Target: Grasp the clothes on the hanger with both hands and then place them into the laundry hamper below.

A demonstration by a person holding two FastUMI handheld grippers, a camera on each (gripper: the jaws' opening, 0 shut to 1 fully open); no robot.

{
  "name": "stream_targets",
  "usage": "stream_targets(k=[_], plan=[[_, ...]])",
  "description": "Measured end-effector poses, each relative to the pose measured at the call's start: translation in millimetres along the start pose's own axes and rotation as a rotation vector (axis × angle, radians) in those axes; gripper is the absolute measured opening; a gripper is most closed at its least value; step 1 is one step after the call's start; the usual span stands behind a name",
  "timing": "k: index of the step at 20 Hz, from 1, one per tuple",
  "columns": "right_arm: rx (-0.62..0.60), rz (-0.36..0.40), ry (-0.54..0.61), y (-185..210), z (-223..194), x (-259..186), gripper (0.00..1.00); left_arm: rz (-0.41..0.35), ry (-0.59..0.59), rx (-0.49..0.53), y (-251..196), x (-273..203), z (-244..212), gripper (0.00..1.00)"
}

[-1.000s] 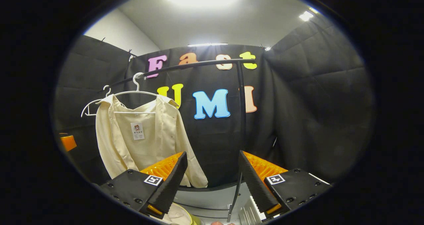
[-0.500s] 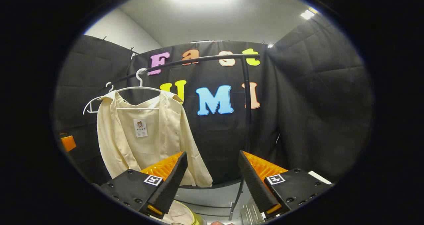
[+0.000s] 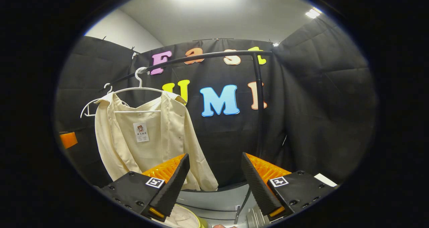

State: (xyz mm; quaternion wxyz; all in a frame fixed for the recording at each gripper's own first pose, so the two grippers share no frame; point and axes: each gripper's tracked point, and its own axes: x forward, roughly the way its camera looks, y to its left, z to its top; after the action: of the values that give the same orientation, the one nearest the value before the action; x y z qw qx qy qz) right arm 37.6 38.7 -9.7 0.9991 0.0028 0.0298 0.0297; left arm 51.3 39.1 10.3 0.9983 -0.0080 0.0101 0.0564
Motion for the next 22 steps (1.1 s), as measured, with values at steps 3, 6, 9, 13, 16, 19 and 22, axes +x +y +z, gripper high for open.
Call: stream_targets(k=[3,6,9,13,16,19,22], plan=[[-0.018,0.007,-0.010,-4.0,2.8,18.4,0.98,-0.007,-0.009,0.000,-11.1,36.3,8.1,0.91],[-0.003,0.031,0.001,-2.1,0.3,42.7,0.98,0.011,-0.015,0.025,-20.3,76.3,15.4,0.91],[0.014,0.065,0.002,1.7,2.1,72.7,0.98,0.058,0.003,0.017,-25.8,115.1,16.8,0.91],[0.024,0.112,-0.012,11.8,7.9,113.0,0.98,0.131,0.017,0.022,-25.2,157.9,9.9,0.91],[0.027,0.168,-0.004,23.2,6.6,137.6,0.98,0.191,0.027,0.018,-19.9,183.8,5.1,0.91],[0.003,0.209,0.005,30.0,1.5,156.5,0.98,0.276,0.055,0.018,-7.1,202.3,0.7,0.93],[-0.002,0.253,0.027,34.4,-4.6,171.7,0.98,0.341,0.066,0.037,3.3,221.3,-3.1,0.93]])
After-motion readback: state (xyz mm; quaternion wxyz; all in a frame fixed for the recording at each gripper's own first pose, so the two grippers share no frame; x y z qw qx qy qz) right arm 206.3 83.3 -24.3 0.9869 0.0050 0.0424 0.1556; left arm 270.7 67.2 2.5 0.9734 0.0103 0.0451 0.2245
